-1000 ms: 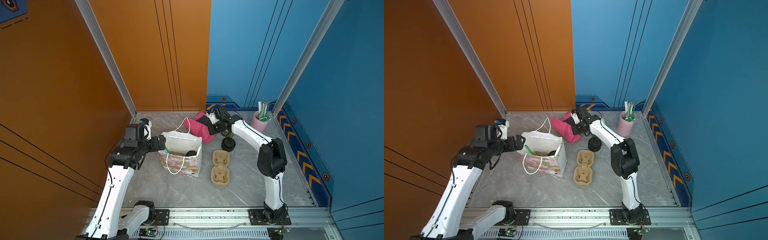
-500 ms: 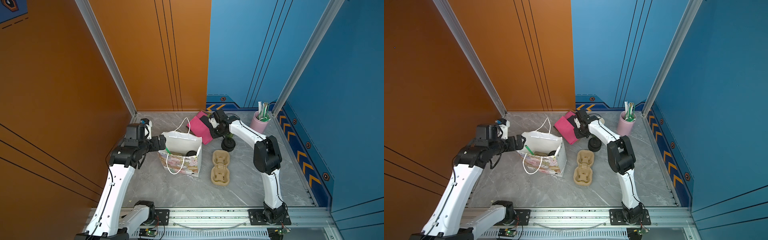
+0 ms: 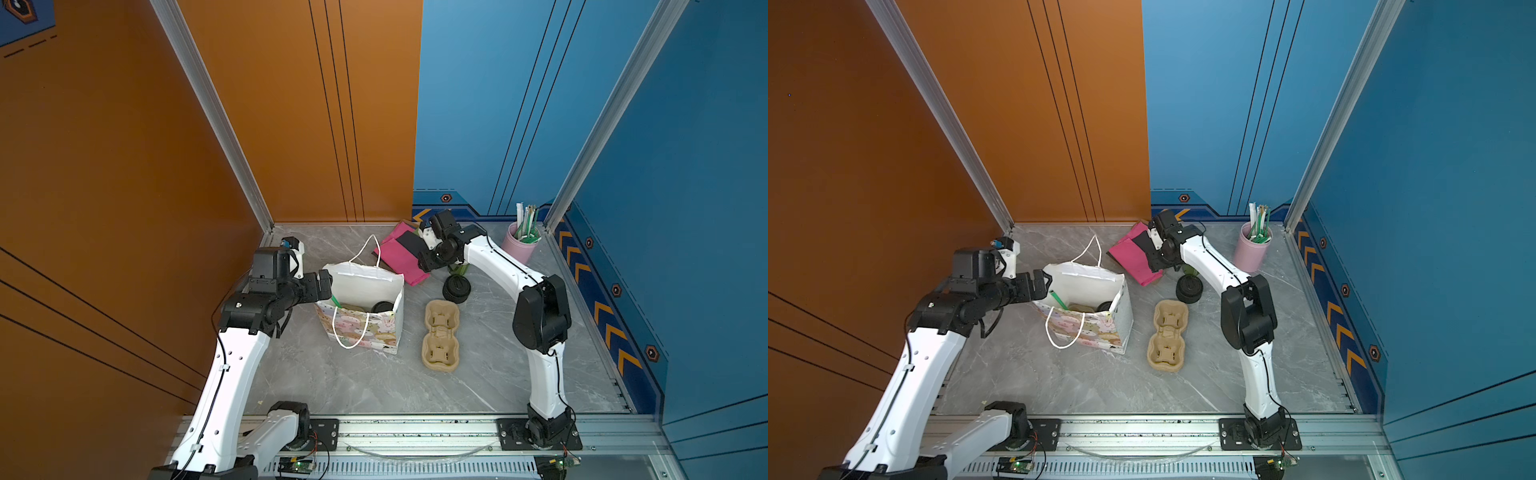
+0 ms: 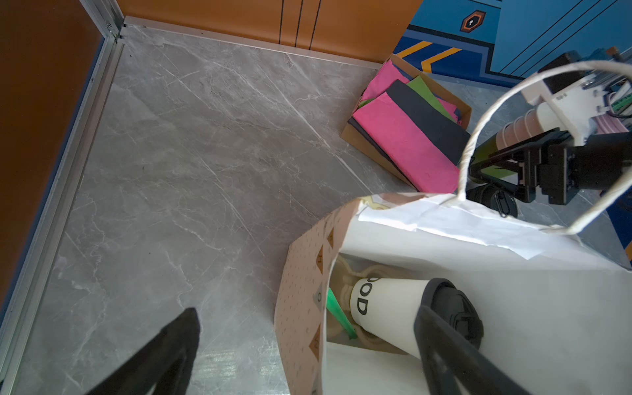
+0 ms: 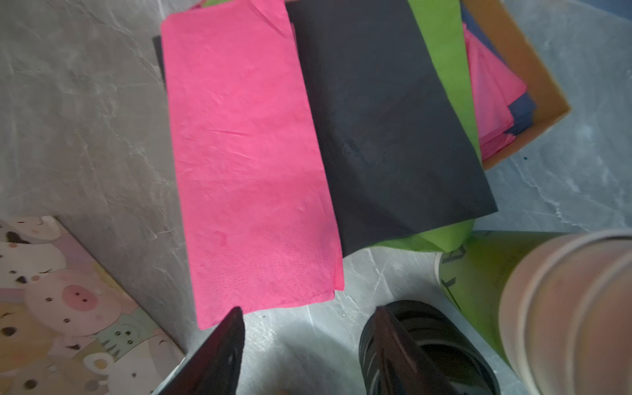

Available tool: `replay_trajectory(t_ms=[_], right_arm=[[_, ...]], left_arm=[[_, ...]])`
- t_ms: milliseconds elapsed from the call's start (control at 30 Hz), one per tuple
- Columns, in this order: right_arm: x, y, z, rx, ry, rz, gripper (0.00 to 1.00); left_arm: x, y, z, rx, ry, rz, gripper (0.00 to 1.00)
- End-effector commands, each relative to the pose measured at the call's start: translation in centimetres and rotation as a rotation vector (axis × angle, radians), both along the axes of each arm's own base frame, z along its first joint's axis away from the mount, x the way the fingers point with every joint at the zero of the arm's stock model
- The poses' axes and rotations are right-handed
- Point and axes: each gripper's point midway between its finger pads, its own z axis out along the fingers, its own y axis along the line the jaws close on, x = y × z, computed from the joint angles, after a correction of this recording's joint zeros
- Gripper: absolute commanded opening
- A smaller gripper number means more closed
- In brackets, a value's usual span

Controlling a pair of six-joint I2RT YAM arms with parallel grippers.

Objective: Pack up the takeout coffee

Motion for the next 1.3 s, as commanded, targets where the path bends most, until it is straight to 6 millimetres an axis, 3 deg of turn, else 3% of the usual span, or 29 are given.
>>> replay_trajectory(t_ms=[0, 300, 367, 500, 1100, 1267], right_arm=[[-1.5, 1.6, 3.2, -0.027, -0.083, 0.113, 0.68], [-2.7, 4.3, 1.1, -0.022, -0.045, 0.229, 0.67], [-3.0, 4.9, -0.6, -0.023, -0.009, 0.251, 0.66], [-3.4, 5.6, -1.9, -0.028, 0.015, 0.279, 0.65], [-2.6, 5.1, -5.7, -0.212, -0.009, 0.29, 0.56], [-2.4, 5.1, -5.8, -0.238, -0.023, 0.291, 0.43]], left_arm=[[0.0, 0.1, 0.3, 0.005, -0.009, 0.01, 0.98], [0.1, 0.2, 0.2, 0.008, -0.008, 0.013, 0.98], [0.0, 0.2, 0.2, 0.008, -0.008, 0.013, 0.98], [0.0, 0.2, 0.1, 0.009, -0.007, 0.013, 0.98], [-0.2, 0.3, 0.0, 0.012, -0.009, 0.016, 0.98], [-0.2, 0.3, -0.1, 0.012, -0.007, 0.015, 0.98]])
